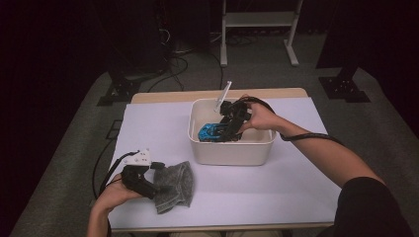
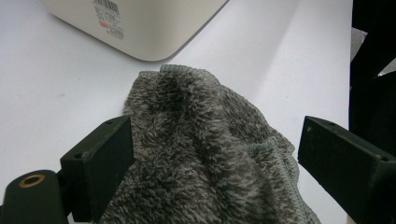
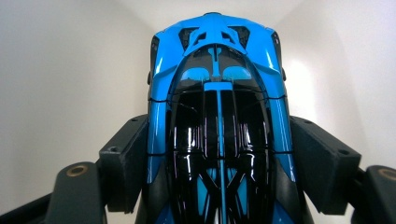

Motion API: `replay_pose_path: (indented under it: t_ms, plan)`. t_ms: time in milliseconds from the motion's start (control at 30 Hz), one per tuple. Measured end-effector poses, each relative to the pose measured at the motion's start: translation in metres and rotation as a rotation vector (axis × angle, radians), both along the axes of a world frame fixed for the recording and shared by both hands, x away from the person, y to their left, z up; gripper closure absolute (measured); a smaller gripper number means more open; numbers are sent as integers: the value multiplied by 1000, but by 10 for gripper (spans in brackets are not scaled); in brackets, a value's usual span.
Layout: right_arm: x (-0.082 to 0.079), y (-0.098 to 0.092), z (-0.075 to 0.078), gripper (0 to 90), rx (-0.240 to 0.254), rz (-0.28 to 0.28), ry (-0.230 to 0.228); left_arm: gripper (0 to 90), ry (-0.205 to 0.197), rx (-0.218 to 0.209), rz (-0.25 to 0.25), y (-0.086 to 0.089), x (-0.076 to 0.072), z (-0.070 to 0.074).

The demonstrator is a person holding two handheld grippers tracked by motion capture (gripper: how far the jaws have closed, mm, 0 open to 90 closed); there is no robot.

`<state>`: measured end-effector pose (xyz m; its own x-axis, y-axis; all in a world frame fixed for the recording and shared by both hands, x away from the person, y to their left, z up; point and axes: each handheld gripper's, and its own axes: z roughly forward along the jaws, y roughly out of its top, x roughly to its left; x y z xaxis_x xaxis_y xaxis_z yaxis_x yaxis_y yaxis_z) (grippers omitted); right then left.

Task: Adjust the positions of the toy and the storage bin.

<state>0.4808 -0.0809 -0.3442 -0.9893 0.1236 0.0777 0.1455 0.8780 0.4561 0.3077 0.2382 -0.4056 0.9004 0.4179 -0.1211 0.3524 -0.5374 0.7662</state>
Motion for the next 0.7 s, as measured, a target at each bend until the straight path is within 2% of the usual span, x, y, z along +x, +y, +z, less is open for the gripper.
replay_pose_path:
  t_ms: [467, 700]
  plan:
    - [1, 6, -8, 253, -27, 2, 16, 98, -2, -1, 1, 1, -1, 0]
    - [1, 8, -12, 253, -62, 10, 22, 98, -6, 1, -3, 0, -1, 1]
